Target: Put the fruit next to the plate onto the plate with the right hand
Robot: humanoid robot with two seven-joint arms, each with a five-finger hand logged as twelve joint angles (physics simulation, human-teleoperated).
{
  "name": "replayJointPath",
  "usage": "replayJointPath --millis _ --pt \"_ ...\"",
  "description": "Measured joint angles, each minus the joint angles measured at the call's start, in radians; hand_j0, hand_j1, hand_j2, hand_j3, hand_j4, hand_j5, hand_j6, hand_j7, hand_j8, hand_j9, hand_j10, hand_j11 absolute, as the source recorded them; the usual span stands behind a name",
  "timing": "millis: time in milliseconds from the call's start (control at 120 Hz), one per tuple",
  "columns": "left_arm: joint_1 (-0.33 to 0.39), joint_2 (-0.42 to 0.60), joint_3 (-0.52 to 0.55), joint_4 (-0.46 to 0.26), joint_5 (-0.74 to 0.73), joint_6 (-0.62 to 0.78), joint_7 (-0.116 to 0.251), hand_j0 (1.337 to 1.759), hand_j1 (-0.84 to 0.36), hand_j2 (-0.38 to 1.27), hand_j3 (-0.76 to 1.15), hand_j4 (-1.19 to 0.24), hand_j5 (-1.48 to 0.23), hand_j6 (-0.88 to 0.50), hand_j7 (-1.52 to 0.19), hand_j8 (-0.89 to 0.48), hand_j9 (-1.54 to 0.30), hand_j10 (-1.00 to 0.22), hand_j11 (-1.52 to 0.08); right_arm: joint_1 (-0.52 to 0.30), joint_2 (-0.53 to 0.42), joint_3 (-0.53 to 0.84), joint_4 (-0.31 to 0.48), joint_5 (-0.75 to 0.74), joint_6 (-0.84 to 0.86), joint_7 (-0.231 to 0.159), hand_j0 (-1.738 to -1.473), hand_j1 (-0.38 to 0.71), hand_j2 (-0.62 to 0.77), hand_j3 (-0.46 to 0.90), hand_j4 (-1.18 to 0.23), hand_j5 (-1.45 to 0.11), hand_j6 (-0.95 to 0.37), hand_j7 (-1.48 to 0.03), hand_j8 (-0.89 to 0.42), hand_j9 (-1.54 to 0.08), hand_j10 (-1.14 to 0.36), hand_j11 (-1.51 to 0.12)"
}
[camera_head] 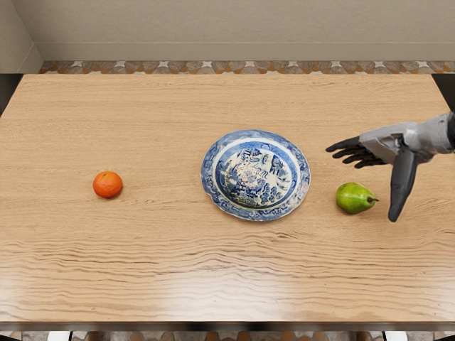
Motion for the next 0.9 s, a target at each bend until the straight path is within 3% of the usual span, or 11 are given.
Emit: replayJointPath --millis 175,383,500,717,900 --pt "0.0 0.0 0.0 0.001 0.001 0.0 0.0 1.658 0.32 0.0 0.0 -0.02 -0.03 -0.02 -0.03 -0.02 -0.03 -0.02 -0.03 -0.013 0.076 -0.004 -0.001 -0.24 -0.174 0.0 -1.658 -0.35 0.0 0.0 0.0 0.0 -0.01 0.0 0.0 0.0 0.0 0.0" --pt "-0.001 0.0 0.0 0.001 0.0 0.0 0.0 1.658 0.32 0.0 0.0 -0.02 -0.03 -0.02 -0.03 -0.02 -0.03 -0.02 -0.03 -0.12 0.156 -0.012 0.008 -0.482 -0.386 0.0 -1.658 -0.35 0.0 0.0 0.0 0.0 -0.01 0.0 -0.01 0.0 0.0 0.0" --pt "0.0 0.0 -0.001 0.001 0.001 0.0 0.0 1.658 0.32 0.0 0.0 -0.02 -0.03 -0.02 -0.03 -0.02 -0.03 -0.02 -0.03 -0.178 0.172 -0.013 0.022 -0.55 -0.452 0.0 -1.658 -0.35 0.0 0.0 -0.01 0.0 -0.01 0.0 -0.01 0.0 0.0 0.0" --pt "0.002 0.0 -0.001 0.001 0.001 0.0 0.0 1.658 0.32 0.0 0.0 -0.02 -0.03 -0.02 -0.03 -0.02 -0.03 -0.02 -0.03 -0.235 0.1 -0.009 0.122 -0.59 -0.509 0.0 -1.658 -0.35 0.0 0.0 -0.01 0.0 -0.01 0.0 -0.01 0.0 0.0 0.0" --pt "0.002 0.0 -0.001 0.001 0.001 0.0 0.0 1.658 0.32 0.0 0.0 -0.02 -0.03 -0.02 -0.03 -0.02 -0.03 -0.02 -0.03 -0.308 0.103 -0.006 0.143 -0.689 -0.618 0.0 -1.658 -0.34 0.0 0.0 -0.01 -0.01 -0.02 -0.01 -0.02 -0.01 -0.01 -0.01"
